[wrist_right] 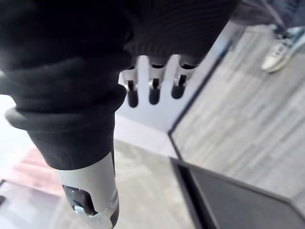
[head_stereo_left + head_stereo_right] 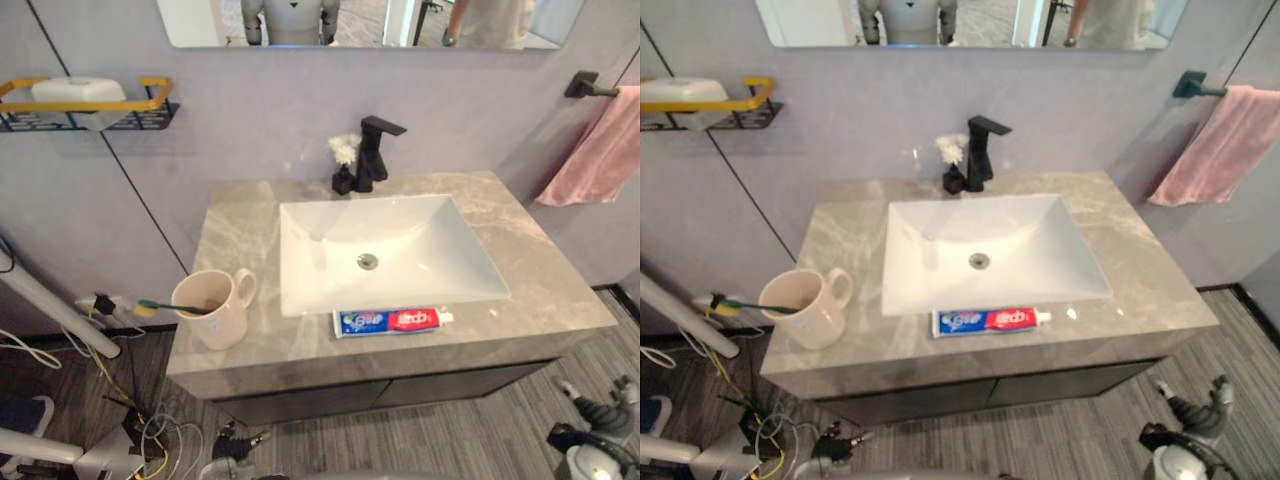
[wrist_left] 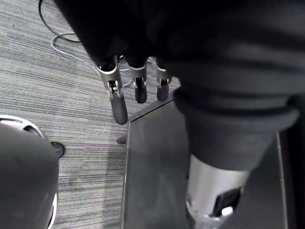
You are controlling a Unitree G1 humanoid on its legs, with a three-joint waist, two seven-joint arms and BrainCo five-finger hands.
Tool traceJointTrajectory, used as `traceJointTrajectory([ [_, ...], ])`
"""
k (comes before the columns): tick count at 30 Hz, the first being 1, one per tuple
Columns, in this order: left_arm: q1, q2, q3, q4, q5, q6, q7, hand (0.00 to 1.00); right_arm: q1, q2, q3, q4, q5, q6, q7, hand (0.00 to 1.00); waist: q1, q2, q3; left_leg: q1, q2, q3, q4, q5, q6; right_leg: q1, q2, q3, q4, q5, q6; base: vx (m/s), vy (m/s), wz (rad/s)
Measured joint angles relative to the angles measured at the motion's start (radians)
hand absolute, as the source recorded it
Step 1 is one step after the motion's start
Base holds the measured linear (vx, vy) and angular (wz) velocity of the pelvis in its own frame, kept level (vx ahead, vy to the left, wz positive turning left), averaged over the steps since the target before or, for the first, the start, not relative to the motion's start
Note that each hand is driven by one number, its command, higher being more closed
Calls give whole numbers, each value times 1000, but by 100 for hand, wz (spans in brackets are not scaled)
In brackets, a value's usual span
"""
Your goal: Organize washtable
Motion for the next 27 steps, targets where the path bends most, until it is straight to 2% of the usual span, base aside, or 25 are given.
traceJointTrajectory([
  [5,7,10,-5,0,2,-1,-6,0,-12,-91,1,-155,-79,-1,31,0,-28,1,9,1,-8,-35,2,-4,1,-17,0,29,13,4,1,-13,3,-15],
  [7,9,23,-14,0,1,-2,-6,0,-15,-156,3,-179,-106,-1,53,0,-36,-3,17,2,-11,-58,9,-7,3,-15,0,34,13,12,0,-55,8,-9],
  [8,9,36,-23,1,2,-3,-7,0,-26,-204,9,-189,-117,-8,70,0,-40,3,23,3,-13,-73,22,-17,2,-12,0,39,13,13,2,-75,10,-18],
  [9,16,44,-25,1,2,-7,-10,0,-42,-260,22,-189,-132,-16,92,0,-43,-6,30,3,-14,-78,31,-27,4,-13,0,46,13,16,6,-90,17,-18],
  [10,20,50,-28,1,2,-9,-12,0,-46,-290,33,-190,-138,-24,99,0,-43,-5,30,3,-14,-78,37,-29,5,-13,-1,47,13,16,7,-98,21,-15],
  [12,45,77,-63,4,6,-12,-27,0,-46,-410,100,-226,-140,-41,140,0,-45,-3,30,3,-21,-86,42,-37,0,-13,-7,46,12,17,7,-101,24,-4],
  [13,51,80,-63,10,9,-12,-27,0,-46,-441,122,-238,-139,-51,152,0,-44,-3,30,3,-23,-90,41,-38,-1,-13,-7,45,12,15,4,-74,16,5],
  [15,83,89,-88,20,12,-12,-28,0,-48,-571,205,-294,-138,-99,204,0,-44,-11,30,-5,-30,-120,42,-37,0,-13,-10,27,12,13,1,-45,-2,18],
  [20,116,102,-102,40,14,-26,-45,0,-110,-765,397,-341,-89,-191,311,0,-30,-27,27,-28,-31,-162,54,-30,11,-11,-8,-11,12,17,7,-4,-27,20],
  [22,113,103,-116,44,13,-38,-47,0,-135,-806,464,-342,-53,-213,347,0,-17,-30,26,-31,-31,-167,54,-29,12,-11,-8,-15,12,17,7,12,-14,9],
  [27,101,126,-150,58,12,-45,-49,0,-196,-857,703,-342,20,-236,427,0,-12,-51,18,-54,-34,-201,54,-25,20,-11,-8,-56,3,18,5,19,-19,16],
])
